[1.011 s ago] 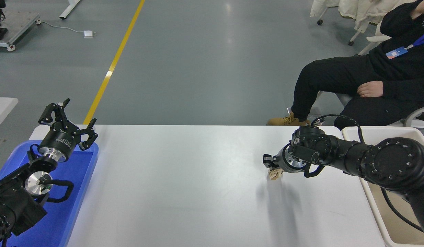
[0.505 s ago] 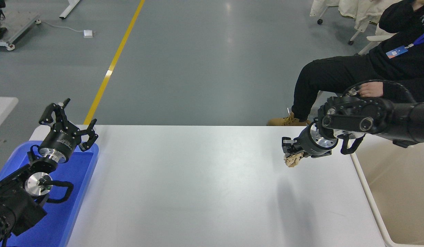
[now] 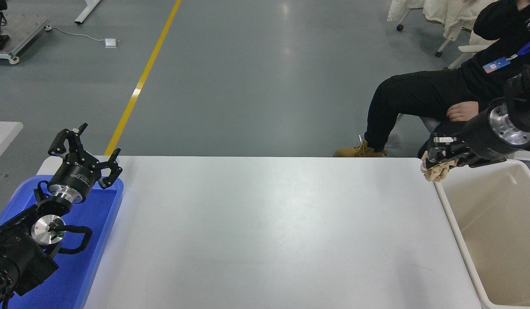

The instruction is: Clean the table surface

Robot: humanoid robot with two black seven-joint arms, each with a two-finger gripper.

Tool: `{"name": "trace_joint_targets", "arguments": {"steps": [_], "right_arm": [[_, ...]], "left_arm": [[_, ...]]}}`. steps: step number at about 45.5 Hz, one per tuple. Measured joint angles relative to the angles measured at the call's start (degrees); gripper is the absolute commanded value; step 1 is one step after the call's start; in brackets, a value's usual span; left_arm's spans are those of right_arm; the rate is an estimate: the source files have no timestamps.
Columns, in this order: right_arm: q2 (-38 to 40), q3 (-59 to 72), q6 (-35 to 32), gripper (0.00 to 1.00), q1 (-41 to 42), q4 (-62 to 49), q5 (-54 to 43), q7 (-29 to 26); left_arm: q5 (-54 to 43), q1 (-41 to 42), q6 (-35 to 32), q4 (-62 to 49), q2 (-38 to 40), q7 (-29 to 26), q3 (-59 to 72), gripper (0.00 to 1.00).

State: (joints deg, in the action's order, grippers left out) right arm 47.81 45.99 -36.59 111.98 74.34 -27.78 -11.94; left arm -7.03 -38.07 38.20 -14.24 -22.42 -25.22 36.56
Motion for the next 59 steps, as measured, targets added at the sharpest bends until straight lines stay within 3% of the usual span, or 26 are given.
{"name": "trace_joint_targets", "arguments": {"steps": [19, 29, 37, 47, 59], "right_arm": [[2.36, -2.03, -1.76, 0.00, -8.32, -14.92, -3.23, 0.30], [1.24, -8.51, -1.07, 0.00, -20.07, -30.24, -3.53, 0.44], [-3.94, -15.03, 1.71, 0.00, -31.80, -45.29, -3.13, 0.61], [-13.43, -23.18, 8.05, 0.00, -46.28, -62.66, -2.54, 0.93], [-23.54, -27.32, 24.45, 0.00, -58.31, -71.37, -2.29, 1.27]], "left_arm": [[0.00, 0.00, 0.04, 0.01, -0.02, 0.00, 0.00, 1.00], [0.00, 0.00, 0.04, 0.01, -0.01, 0.00, 0.00, 1.00], [0.00, 0.00, 0.04, 0.00, 0.00, 0.00, 0.00, 1.00], [0.00, 0.01, 0.04, 0.01, 0.00, 0.00, 0.02, 1.00], [0.00, 0.02, 0.03, 0.00, 0.00, 0.00, 0.01, 1.00]]}}
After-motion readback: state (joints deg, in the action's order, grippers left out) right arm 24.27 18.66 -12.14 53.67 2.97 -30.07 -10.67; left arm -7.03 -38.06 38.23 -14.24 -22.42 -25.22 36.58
